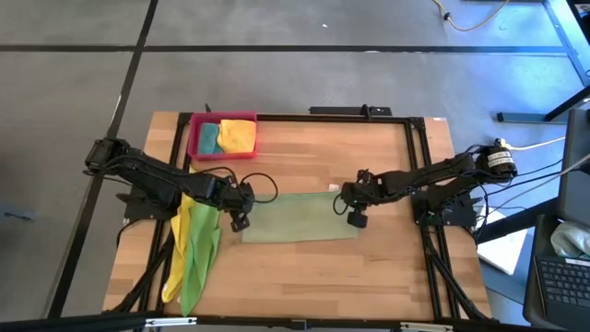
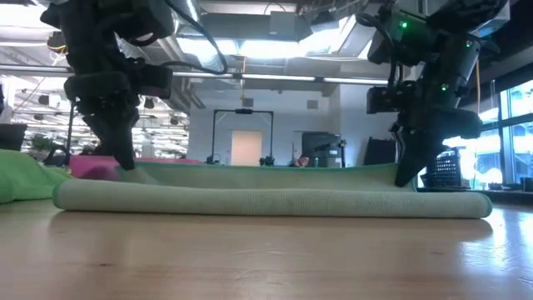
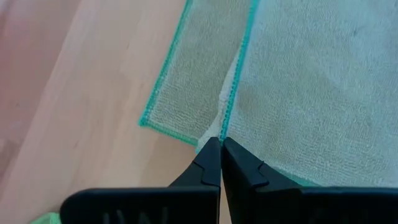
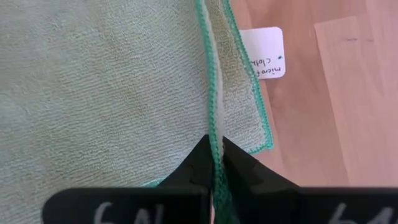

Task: Fold microfiber towels
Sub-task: Fold the light green microfiber towel

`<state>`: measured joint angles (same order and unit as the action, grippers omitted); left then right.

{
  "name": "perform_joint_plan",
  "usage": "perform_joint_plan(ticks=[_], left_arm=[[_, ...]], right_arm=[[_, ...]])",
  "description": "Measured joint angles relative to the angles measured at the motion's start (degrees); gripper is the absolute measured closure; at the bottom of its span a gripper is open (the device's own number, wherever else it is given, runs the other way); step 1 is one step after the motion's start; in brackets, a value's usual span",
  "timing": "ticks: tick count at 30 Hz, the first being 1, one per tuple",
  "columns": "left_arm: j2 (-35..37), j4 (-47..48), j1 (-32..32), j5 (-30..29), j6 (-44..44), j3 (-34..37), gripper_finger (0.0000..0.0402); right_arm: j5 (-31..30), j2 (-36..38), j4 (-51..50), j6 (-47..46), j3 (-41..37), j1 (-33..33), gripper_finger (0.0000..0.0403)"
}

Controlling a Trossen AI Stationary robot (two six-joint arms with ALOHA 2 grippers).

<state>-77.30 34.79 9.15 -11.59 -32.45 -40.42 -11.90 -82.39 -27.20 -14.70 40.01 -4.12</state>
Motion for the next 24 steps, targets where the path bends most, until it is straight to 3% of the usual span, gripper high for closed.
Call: perform_joint_plan(ticks=[8,13,19,24], left_arm=[[-0.3,0.2,0.0,-0.9,0.0,0.0,0.0399],[-0.3,0.4,0.0,-0.9,0.6,0.0,0.0364],[-0.2,6.4,0.0,-2.6,0.1,-2.4,0.0311],[2.1,11.0,0.0,-5.9,1.1,-5.4,0.0294]], right_arm=[[0.0,0.0,0.7,0.1,0.0,0.0,0.0382],[1.5,0.0,0.6,0.0,0.0,0.0,0.0376],[1.4,1.6,-1.3,-0.1,0.3,0.0,0.0335],[-0.4,4.5,-8.1,-1.1,3.0,0.0,0.0292]])
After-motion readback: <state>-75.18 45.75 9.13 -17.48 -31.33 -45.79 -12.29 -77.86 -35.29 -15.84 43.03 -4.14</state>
